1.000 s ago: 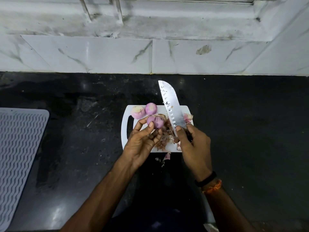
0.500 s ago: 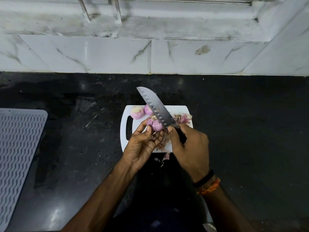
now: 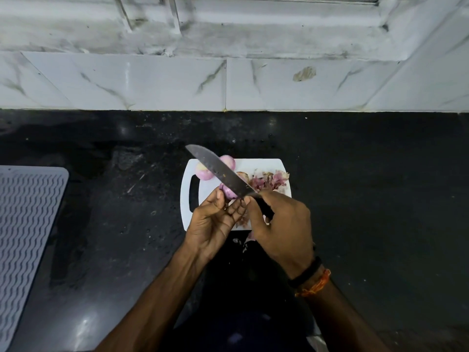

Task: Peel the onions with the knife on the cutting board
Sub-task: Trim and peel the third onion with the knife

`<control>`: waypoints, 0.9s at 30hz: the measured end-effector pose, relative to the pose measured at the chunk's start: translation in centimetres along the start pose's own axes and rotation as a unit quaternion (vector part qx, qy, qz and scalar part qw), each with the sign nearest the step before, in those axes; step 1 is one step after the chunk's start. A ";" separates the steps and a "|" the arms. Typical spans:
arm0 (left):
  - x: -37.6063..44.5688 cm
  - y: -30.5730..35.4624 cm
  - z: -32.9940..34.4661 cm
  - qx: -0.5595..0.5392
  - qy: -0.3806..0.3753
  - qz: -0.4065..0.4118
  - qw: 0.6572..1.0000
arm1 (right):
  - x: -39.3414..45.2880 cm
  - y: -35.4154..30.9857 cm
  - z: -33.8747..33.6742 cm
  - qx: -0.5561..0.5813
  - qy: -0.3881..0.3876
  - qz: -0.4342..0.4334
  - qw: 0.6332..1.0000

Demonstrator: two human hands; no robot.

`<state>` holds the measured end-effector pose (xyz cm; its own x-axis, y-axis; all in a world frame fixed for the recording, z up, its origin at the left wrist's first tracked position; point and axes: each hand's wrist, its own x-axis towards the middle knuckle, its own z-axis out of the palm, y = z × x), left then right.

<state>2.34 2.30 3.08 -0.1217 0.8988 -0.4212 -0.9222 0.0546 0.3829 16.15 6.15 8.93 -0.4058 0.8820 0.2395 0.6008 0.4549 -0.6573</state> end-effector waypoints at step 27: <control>-0.9 1.1 0.0 0.232 0.079 0.021 0.969 | 1.5 4.3 0.0 -0.106 -0.028 0.233 0.966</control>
<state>1.45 1.52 3.84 -0.2443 0.8286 -0.5037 -0.6553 0.2419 0.7156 18.12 9.43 6.43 -0.0905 0.9919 -0.0891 0.8520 0.0308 -0.5226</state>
